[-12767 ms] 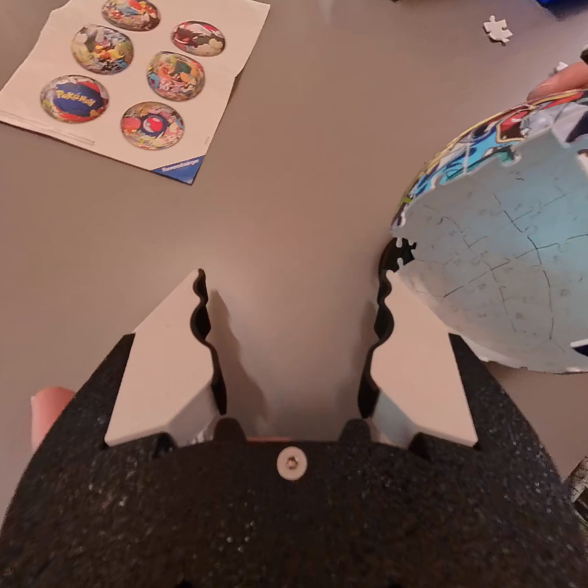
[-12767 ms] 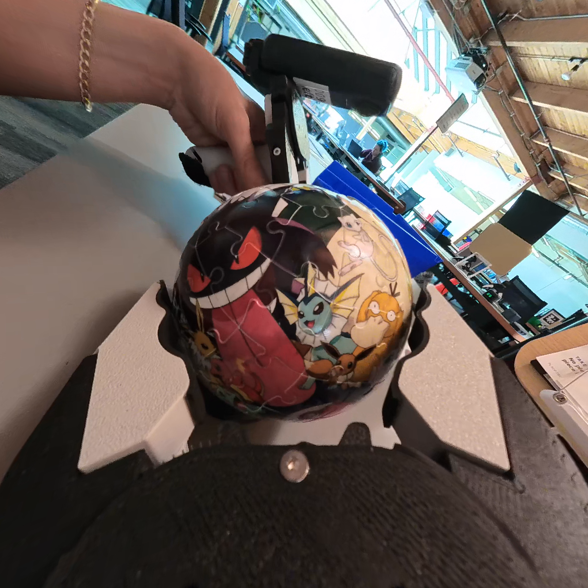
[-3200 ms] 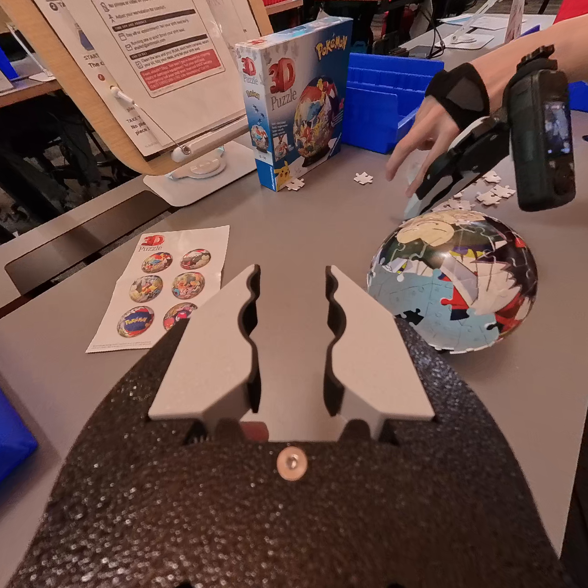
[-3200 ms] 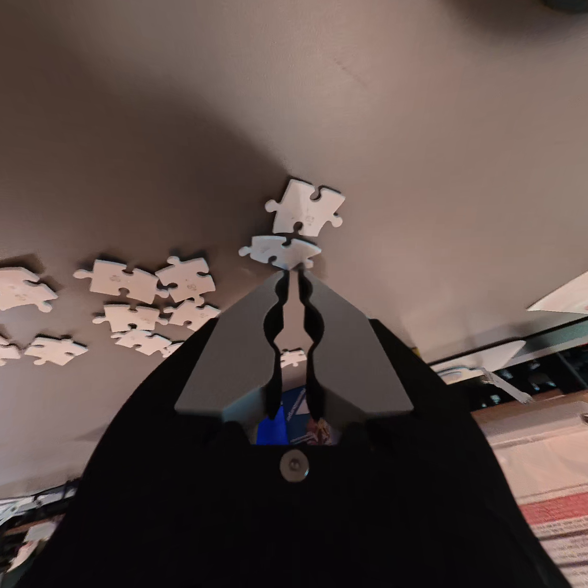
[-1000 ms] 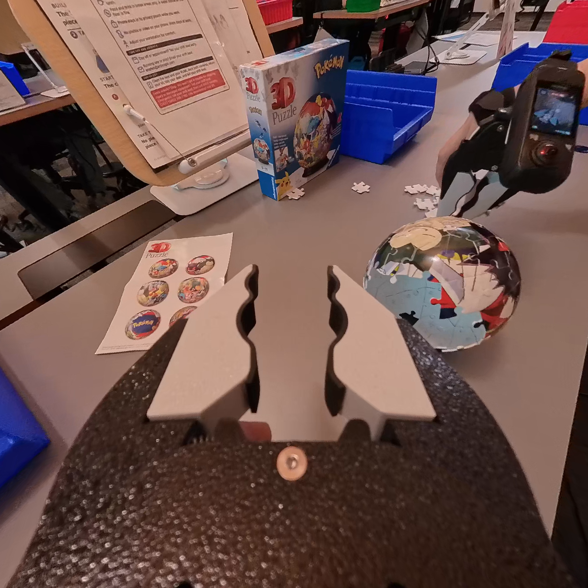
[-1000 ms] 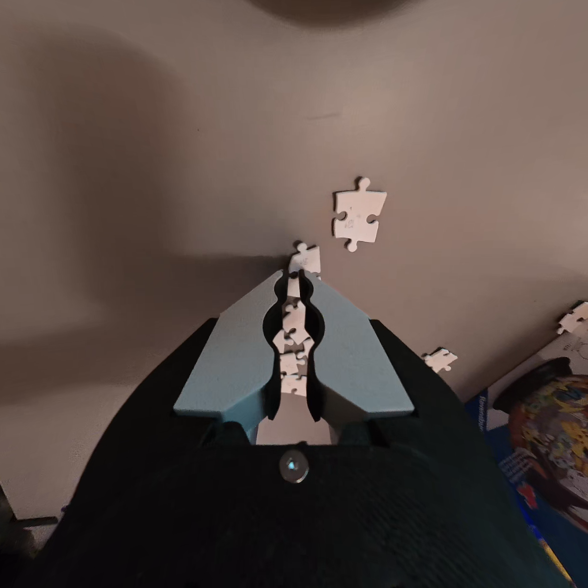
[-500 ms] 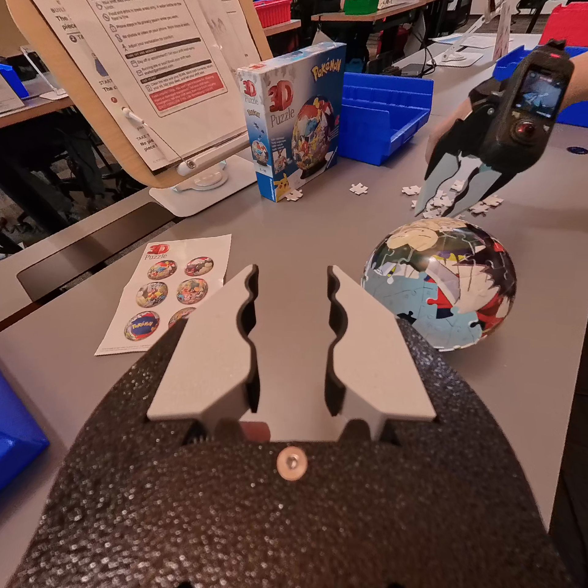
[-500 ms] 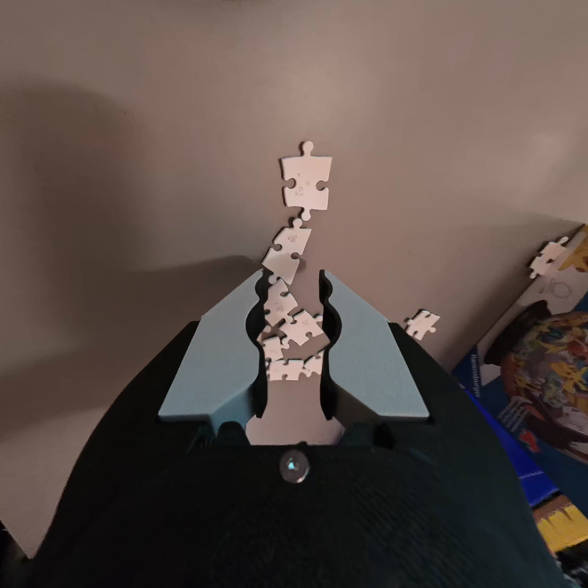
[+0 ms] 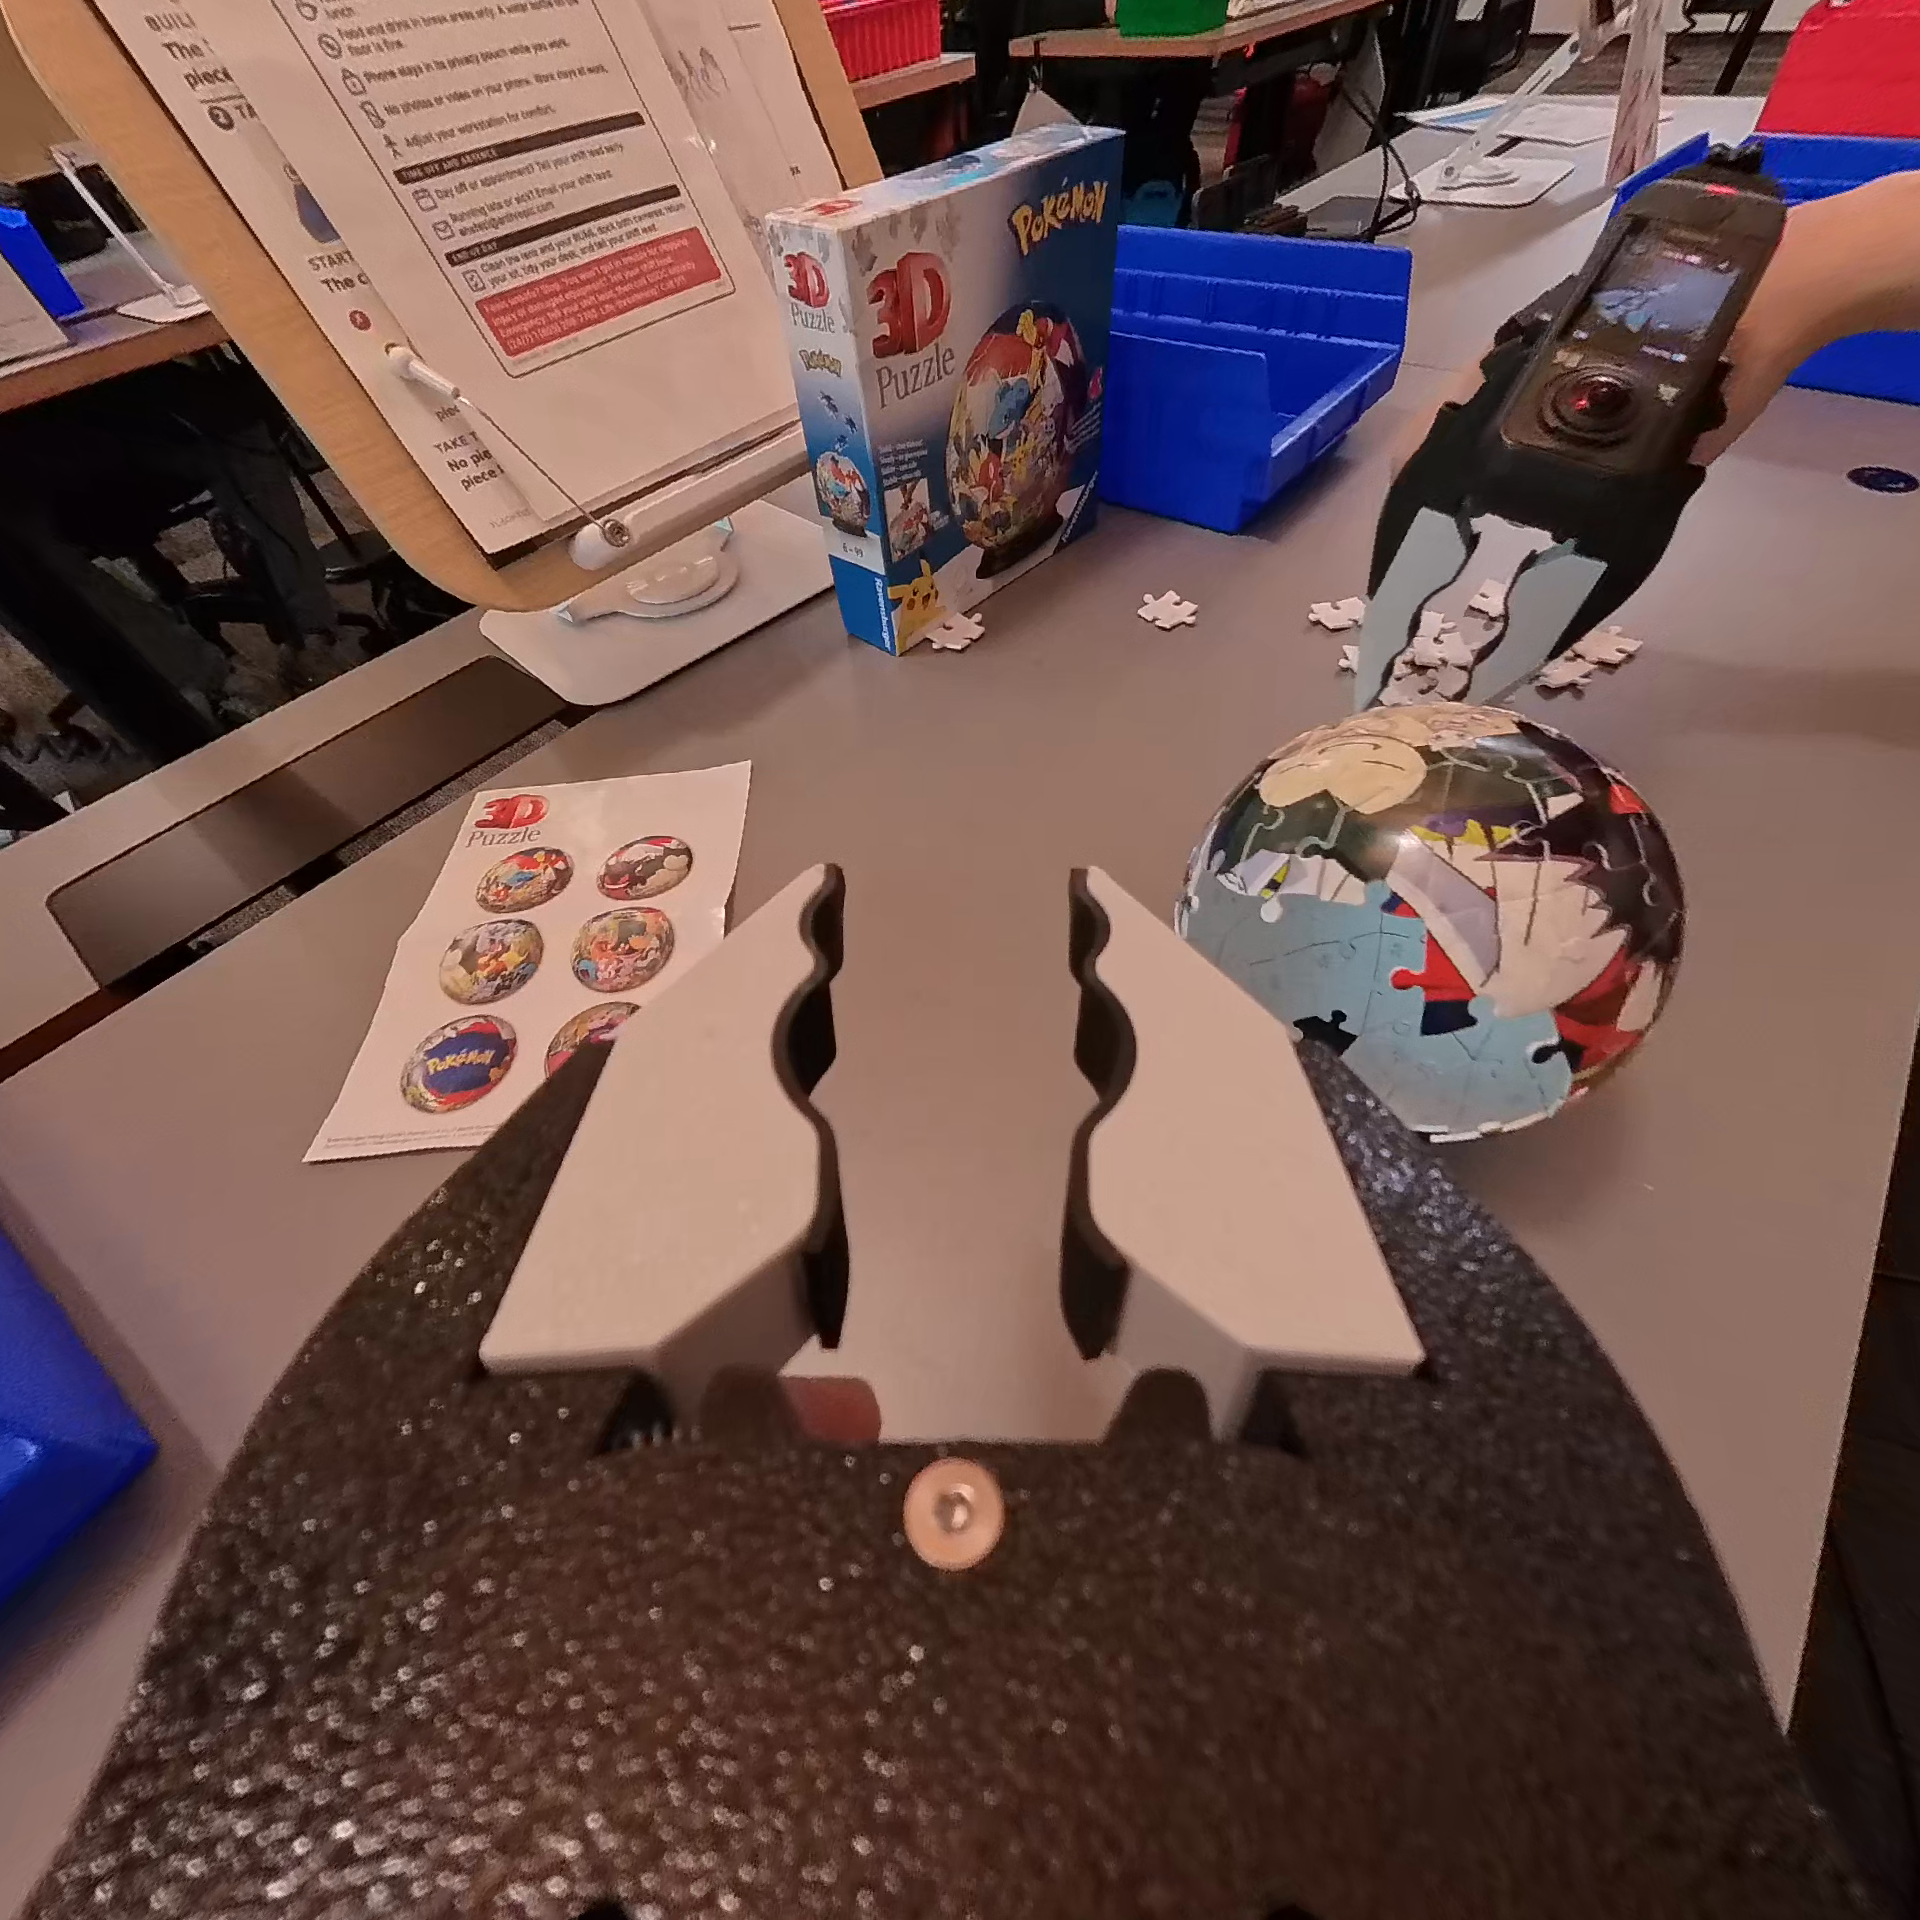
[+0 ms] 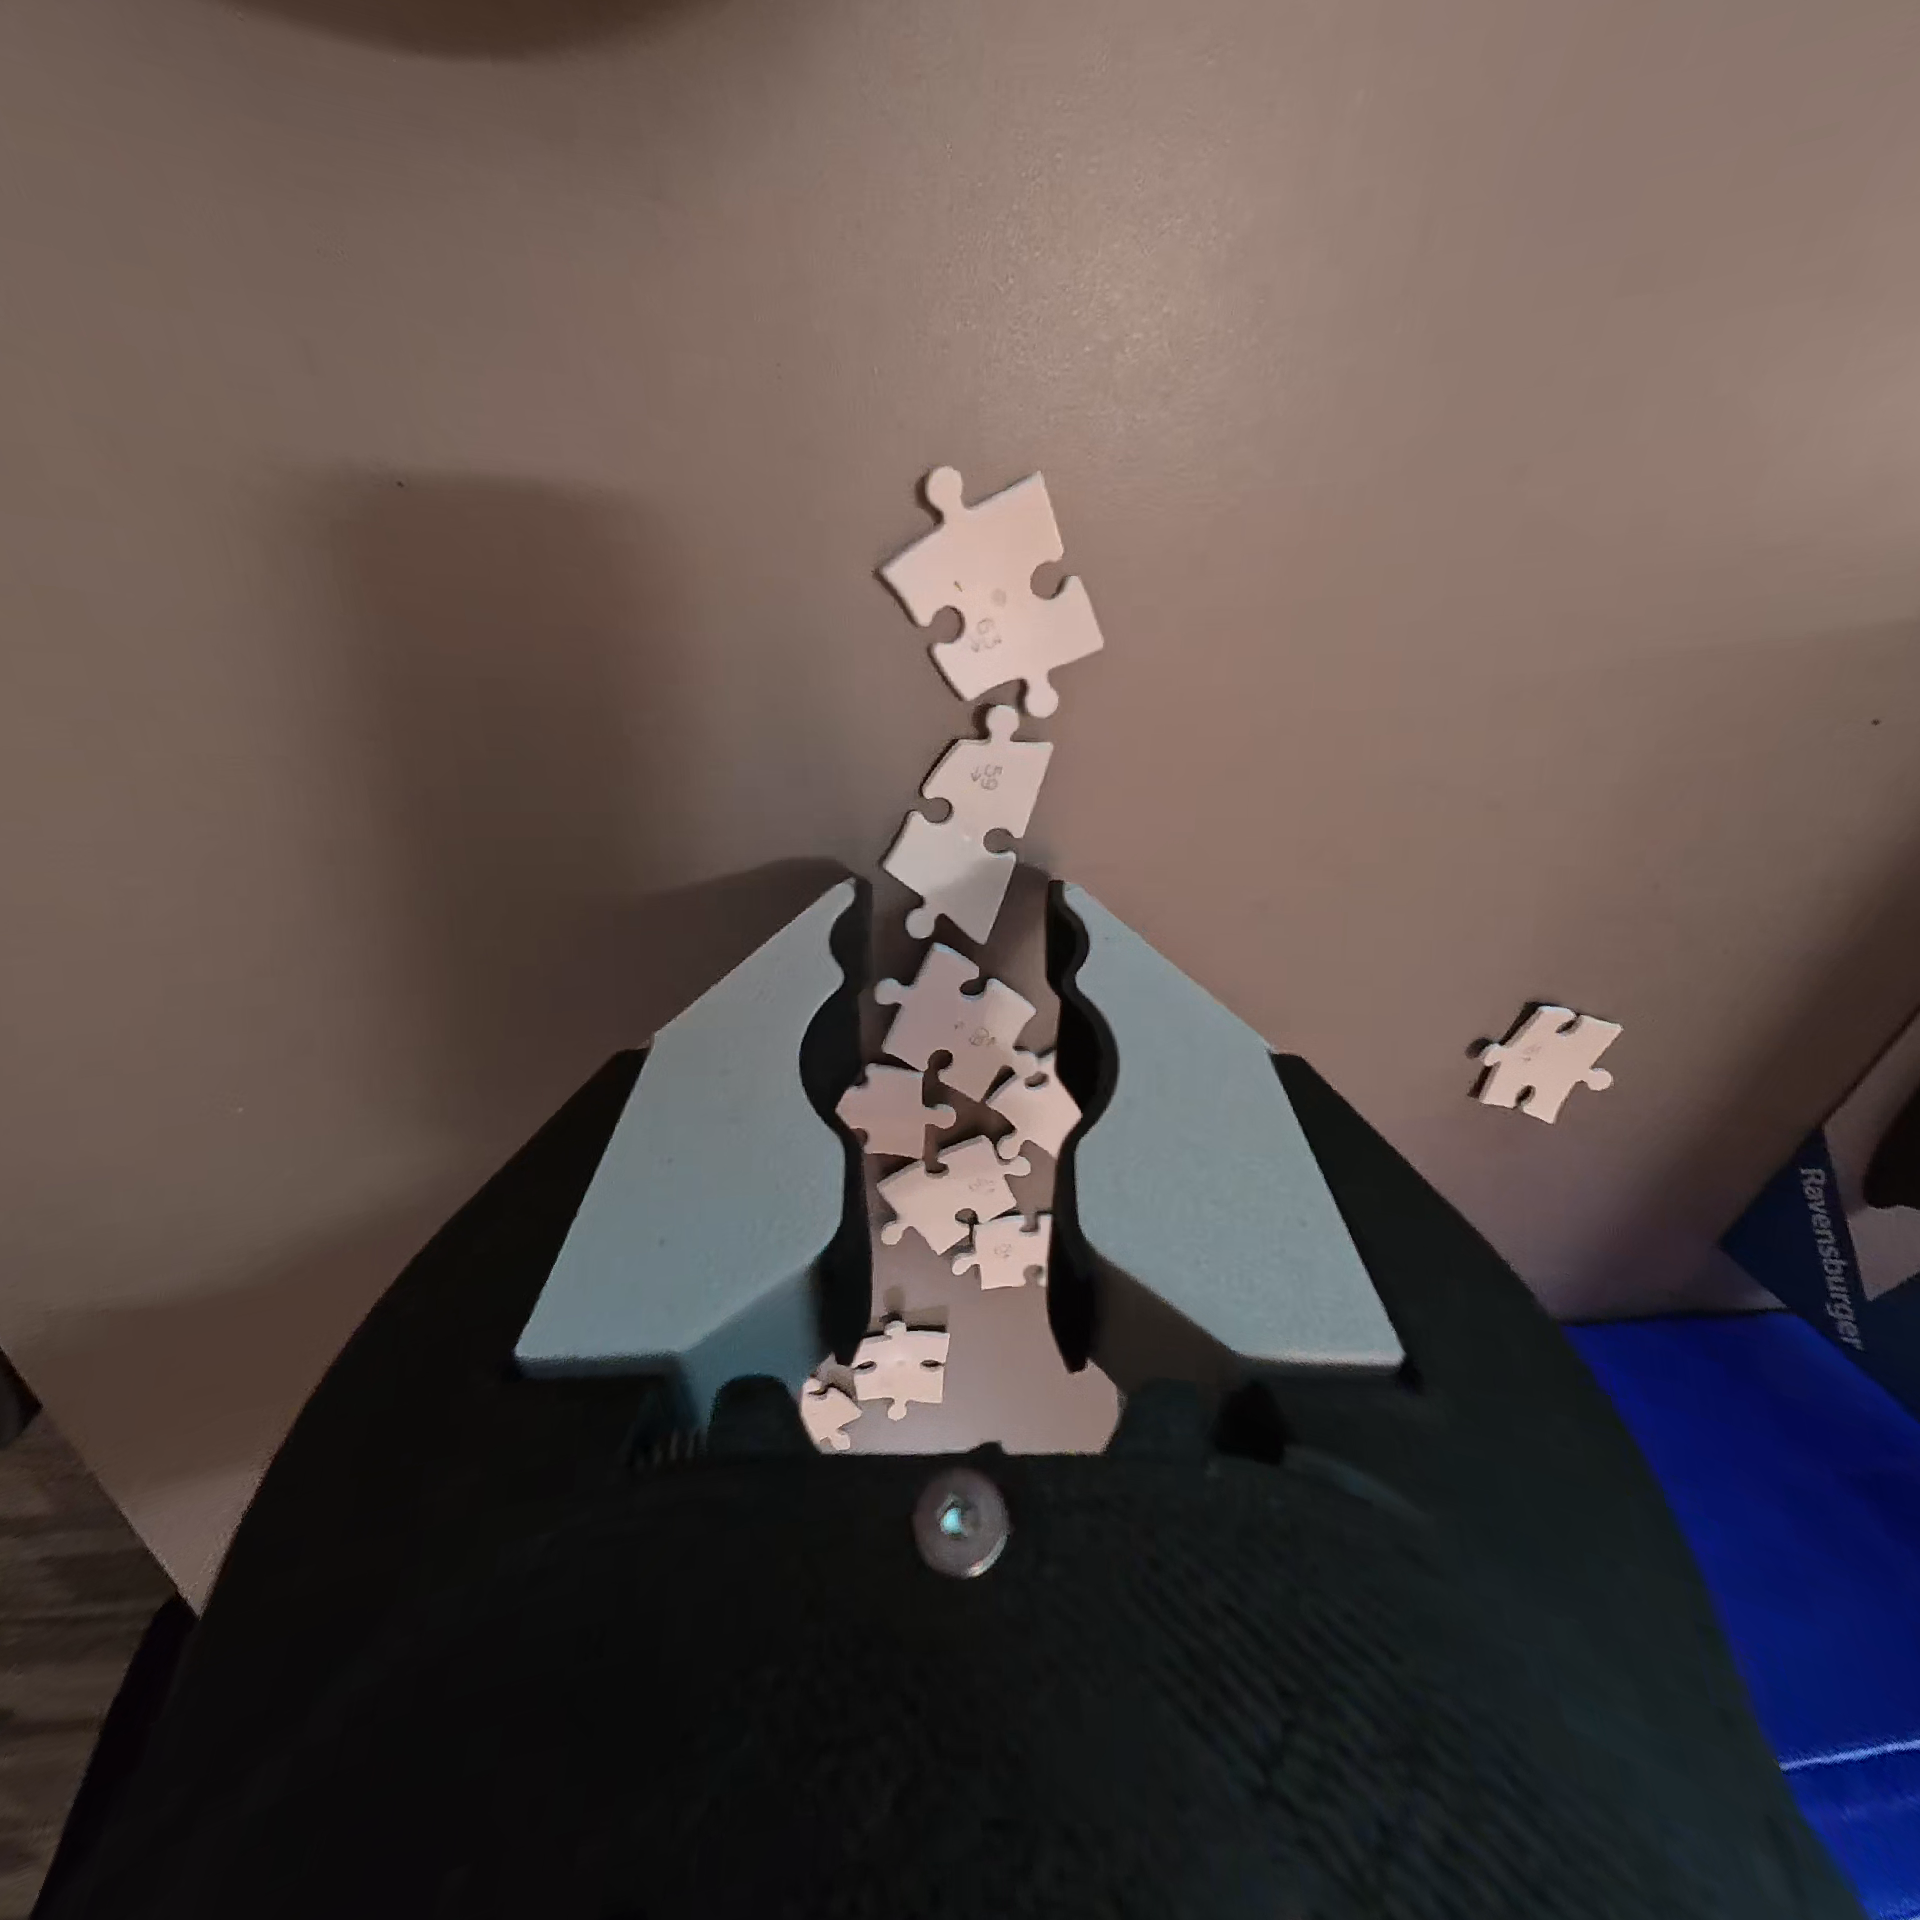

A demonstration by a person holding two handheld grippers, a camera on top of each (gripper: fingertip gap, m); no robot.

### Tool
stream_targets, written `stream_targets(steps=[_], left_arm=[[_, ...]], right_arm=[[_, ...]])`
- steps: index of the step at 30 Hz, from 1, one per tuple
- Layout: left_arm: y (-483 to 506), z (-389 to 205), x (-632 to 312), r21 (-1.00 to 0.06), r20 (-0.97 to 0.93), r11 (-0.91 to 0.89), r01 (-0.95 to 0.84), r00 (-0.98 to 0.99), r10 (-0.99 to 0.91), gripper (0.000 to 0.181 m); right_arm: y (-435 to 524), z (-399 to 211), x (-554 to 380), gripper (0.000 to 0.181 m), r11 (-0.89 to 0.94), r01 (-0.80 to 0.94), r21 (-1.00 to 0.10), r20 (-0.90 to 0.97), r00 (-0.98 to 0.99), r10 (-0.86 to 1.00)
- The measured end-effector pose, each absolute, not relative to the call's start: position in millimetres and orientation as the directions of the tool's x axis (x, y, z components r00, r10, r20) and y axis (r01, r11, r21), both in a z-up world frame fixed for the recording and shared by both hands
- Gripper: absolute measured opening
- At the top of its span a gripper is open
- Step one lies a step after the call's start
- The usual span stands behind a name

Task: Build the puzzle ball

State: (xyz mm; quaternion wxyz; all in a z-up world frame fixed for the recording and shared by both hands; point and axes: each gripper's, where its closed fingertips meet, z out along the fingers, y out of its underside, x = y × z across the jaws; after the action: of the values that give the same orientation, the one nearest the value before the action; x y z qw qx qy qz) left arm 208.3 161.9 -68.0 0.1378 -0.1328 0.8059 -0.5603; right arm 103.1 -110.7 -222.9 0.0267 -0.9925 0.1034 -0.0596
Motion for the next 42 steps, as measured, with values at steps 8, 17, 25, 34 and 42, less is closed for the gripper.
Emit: stream_targets(steps=[8,17,25,34,42], left_arm=[[159,-68,207,-0.938,-0.075,0.341,-0.057,-0.929,-0.362,0.041],[159,-69,206,-0.938,-0.075,0.343,-0.056,-0.930,-0.359,0.041],[154,-66,197,-0.948,-0.030,0.311,-0.071,-0.951,-0.307,0.036],[138,-9,151,-0.935,0.355,0.007,-0.355,-0.934,0.037,0.015],[121,-11,112,-0.878,0.479,0.126,-0.462,-0.853,0.206,0.021]], right_arm=[[-106,-221,101,0.011,-0.983,-0.180,-0.045,0.111,0.977,-0.184],[-109,-212,112,0.002,-0.997,-0.031,0.073,0.249,0.968,-0.012],[-116,-188,131,0.001,-0.965,0.083,0.247,0.513,0.834,0.203],[-38,-30,147,0.000,-0.894,0.067,0.443,0.879,0.163,0.448],[50,1,129,0.001,-0.770,0.168,0.616,0.788,-0.112,0.606]])
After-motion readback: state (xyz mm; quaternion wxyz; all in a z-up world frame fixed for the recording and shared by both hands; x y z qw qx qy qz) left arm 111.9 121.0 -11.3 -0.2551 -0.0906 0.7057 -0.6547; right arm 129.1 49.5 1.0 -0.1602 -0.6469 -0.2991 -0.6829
